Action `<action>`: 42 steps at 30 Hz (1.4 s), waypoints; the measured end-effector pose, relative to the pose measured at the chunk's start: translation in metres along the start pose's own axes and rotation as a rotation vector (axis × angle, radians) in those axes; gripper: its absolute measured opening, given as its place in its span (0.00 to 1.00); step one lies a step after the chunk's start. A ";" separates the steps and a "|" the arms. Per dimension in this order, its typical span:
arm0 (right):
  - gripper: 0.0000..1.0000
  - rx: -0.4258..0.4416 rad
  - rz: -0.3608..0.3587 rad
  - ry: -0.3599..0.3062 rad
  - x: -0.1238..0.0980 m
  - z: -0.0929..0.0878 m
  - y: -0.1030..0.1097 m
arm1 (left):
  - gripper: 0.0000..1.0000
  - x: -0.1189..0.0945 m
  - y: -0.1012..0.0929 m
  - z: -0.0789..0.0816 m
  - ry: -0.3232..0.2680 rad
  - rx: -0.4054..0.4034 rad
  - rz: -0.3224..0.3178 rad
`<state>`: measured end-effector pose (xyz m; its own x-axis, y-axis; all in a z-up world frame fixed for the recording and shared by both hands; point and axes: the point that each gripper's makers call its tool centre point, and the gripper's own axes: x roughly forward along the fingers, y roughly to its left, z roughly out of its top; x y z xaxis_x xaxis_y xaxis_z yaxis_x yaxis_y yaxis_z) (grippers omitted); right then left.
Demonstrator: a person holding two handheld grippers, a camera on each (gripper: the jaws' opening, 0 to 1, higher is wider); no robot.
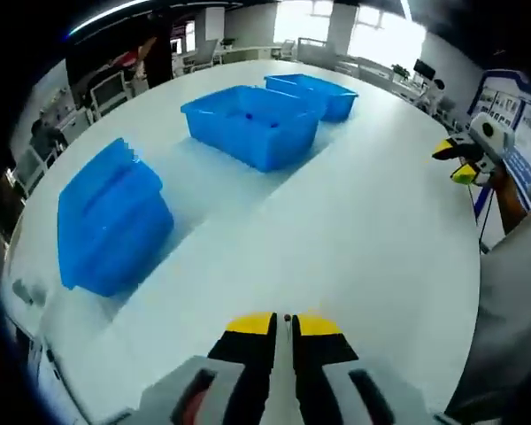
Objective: Pick up the resistors one by one and place each resistor into its matching bin, sorting the parts by color and model until every resistor is separated into the correct bin for its type
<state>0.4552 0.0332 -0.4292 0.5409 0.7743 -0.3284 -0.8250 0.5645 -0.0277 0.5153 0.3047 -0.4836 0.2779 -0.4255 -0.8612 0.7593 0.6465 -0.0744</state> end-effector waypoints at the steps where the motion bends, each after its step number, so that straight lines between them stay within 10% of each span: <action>1: 0.27 -0.004 -0.002 0.002 0.000 0.000 0.000 | 0.11 0.001 0.001 0.001 0.000 0.006 0.000; 7: 0.27 -0.003 -0.006 0.002 0.000 0.000 -0.001 | 0.05 0.001 -0.017 0.009 0.007 0.048 0.044; 12: 0.27 0.002 -0.011 0.003 -0.001 -0.002 -0.002 | 0.04 0.002 -0.033 0.011 -0.021 0.028 -0.040; 17: 0.27 0.006 -0.022 -0.002 -0.003 -0.001 -0.005 | 0.04 -0.007 -0.017 0.023 -0.154 -0.026 -0.140; 25: 0.27 0.003 -0.020 0.001 -0.003 0.000 -0.001 | 0.04 -0.032 0.003 0.040 -0.309 -0.077 -0.127; 29: 0.27 0.007 -0.023 0.001 -0.002 0.000 -0.003 | 0.04 -0.046 0.025 0.066 -0.473 -0.106 -0.046; 30: 0.27 0.005 -0.025 0.005 -0.002 0.000 -0.003 | 0.04 -0.058 0.040 0.084 -0.590 -0.143 0.003; 35: 0.27 -0.004 -0.018 -0.010 -0.001 0.005 0.001 | 0.04 -0.102 0.115 0.121 -1.037 -0.559 0.108; 42: 0.27 0.008 -0.066 -0.037 -0.014 0.008 -0.005 | 0.04 -0.080 0.133 0.115 -1.028 -0.651 0.169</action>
<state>0.4533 0.0219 -0.4172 0.5998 0.7455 -0.2908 -0.7862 0.6166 -0.0409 0.6620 0.3522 -0.3669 0.9025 -0.4166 -0.1097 0.3151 0.8120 -0.4913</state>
